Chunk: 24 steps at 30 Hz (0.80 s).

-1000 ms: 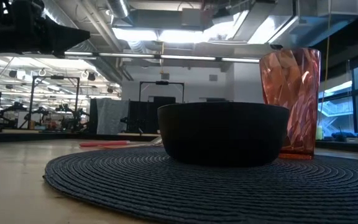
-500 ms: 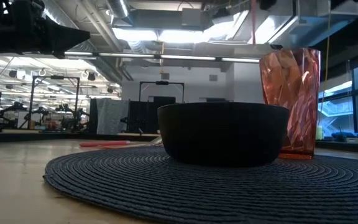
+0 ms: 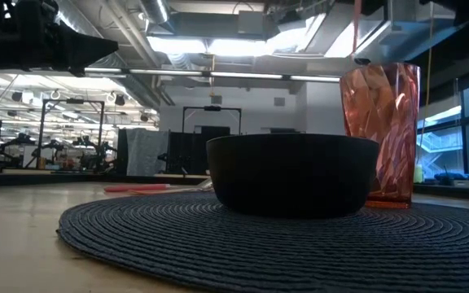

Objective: Pick & Place Utensil
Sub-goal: Put the sipping straw in the cup

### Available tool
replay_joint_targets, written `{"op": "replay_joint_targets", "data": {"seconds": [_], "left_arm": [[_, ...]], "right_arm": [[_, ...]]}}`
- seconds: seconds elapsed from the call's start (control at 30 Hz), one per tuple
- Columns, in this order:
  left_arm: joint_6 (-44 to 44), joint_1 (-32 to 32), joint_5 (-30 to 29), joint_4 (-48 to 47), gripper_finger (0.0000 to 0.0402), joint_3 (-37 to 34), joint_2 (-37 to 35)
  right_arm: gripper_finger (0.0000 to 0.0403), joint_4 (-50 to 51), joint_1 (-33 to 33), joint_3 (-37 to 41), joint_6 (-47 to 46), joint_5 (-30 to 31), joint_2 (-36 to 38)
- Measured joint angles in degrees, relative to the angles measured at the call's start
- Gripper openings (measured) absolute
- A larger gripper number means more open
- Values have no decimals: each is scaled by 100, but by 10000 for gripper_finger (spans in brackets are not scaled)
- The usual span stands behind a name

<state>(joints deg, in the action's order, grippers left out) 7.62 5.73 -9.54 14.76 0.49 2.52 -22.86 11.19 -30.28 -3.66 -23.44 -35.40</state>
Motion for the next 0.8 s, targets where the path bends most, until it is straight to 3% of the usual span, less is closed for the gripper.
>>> {"op": "replay_joint_targets", "data": {"seconds": [0.3,0.57,0.8], "left_arm": [[2,0,0,-4,5,0,-2],[2,0,0,-4,2,0,-2],[-182,0,4,-105,8,0,0]], "right_arm": [[0,58,-651,0,-181,-153,-9],[0,781,-1244,0,513,929,-440],[0,773,-1462,0,785,1149,-977]]}}
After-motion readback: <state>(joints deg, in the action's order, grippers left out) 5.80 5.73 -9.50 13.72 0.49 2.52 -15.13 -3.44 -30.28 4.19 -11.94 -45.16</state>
